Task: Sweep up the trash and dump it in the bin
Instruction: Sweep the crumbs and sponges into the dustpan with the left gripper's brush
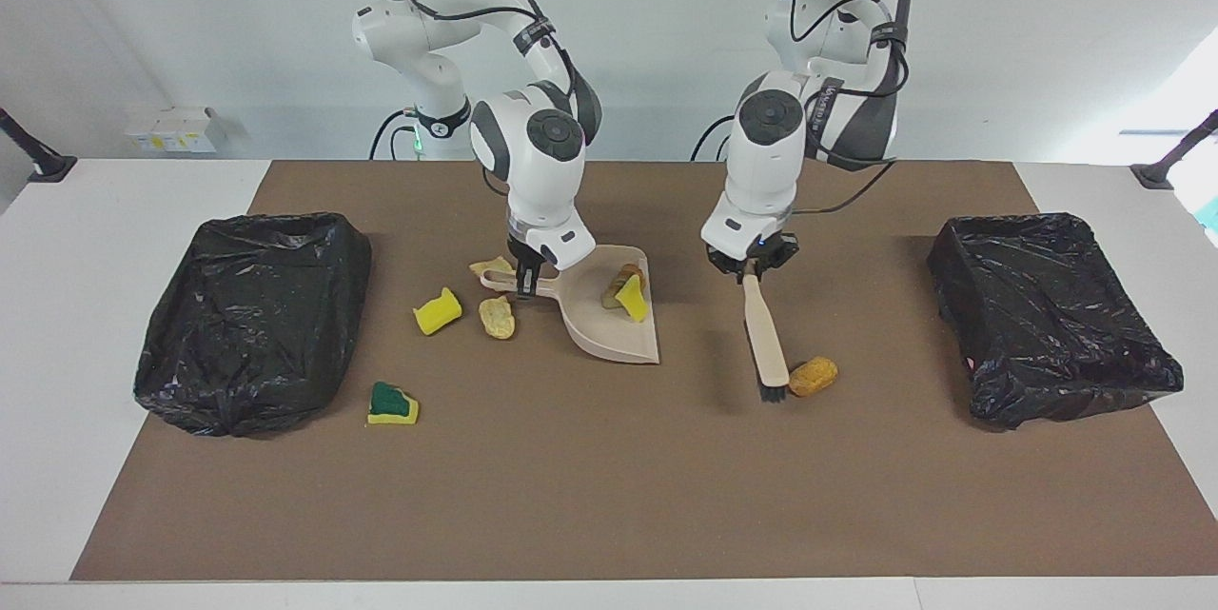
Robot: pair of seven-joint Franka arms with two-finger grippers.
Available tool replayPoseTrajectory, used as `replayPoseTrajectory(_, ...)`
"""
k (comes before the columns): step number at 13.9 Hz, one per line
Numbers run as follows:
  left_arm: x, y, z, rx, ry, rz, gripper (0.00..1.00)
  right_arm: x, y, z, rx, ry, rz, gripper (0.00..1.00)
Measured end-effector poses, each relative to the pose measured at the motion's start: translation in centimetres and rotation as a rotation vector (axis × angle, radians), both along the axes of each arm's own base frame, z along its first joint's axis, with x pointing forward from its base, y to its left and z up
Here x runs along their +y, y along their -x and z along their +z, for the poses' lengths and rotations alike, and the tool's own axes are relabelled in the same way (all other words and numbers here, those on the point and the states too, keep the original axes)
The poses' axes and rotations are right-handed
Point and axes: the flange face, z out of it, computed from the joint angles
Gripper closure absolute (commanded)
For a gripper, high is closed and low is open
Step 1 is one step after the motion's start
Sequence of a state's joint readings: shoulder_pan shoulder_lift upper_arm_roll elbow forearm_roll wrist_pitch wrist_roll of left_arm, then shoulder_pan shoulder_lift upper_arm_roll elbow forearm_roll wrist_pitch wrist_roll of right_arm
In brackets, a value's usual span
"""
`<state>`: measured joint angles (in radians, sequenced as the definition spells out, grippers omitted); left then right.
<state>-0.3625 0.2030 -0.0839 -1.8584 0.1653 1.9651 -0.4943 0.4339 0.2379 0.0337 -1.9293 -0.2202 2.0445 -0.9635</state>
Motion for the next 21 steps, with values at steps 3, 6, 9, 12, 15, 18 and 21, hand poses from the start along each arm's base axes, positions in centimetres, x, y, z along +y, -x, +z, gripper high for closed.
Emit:
replayPoseTrajectory(3, 7.5, -3.6, -1.1, 0.035, -0.023, -0.066, 1.0, 0.0, 0.0, 0.0, 0.0, 0.0, 0.0, 1.0)
replayPoseTrajectory(6, 11.3, -4.6, -1.7, 0.063, -0.022, -0.089, 1.0, 0.0, 0.0, 0.0, 0.001, 0.0, 0.0, 1.0)
replayPoseTrajectory(9, 13.5, -3.8, -3.8, 0.12, -0.015, -0.119, 1.0, 0.0, 0.0, -0.1, 0.001, 0.0, 0.0, 1.0)
replayPoseTrajectory(12, 12.4, -1.3, -6.7, 0.101, 0.051, -0.13, 1.0, 0.0, 0.1, -0.1, 0.001, 0.001, 0.0, 1.0)
replayPoseTrajectory(15, 9.4, 1.3, -6.6, 0.1, 0.073, -0.173, 1.0, 0.2, 0.3, -0.2, 0.008, 0.006, 0.0, 1.0)
replayPoseTrajectory(18, 3.1, 4.5, -6.4, 0.121, 0.13, -0.222, 1.0, 0.5, 0.6, -0.3, 0.017, 0.012, -0.011, 1.0)
replayPoseTrajectory(21, -2.4, 7.9, -6.1, 0.144, 0.178, -0.268, 1.0, 0.5, 0.7, -0.4, 0.017, 0.012, -0.014, 1.0)
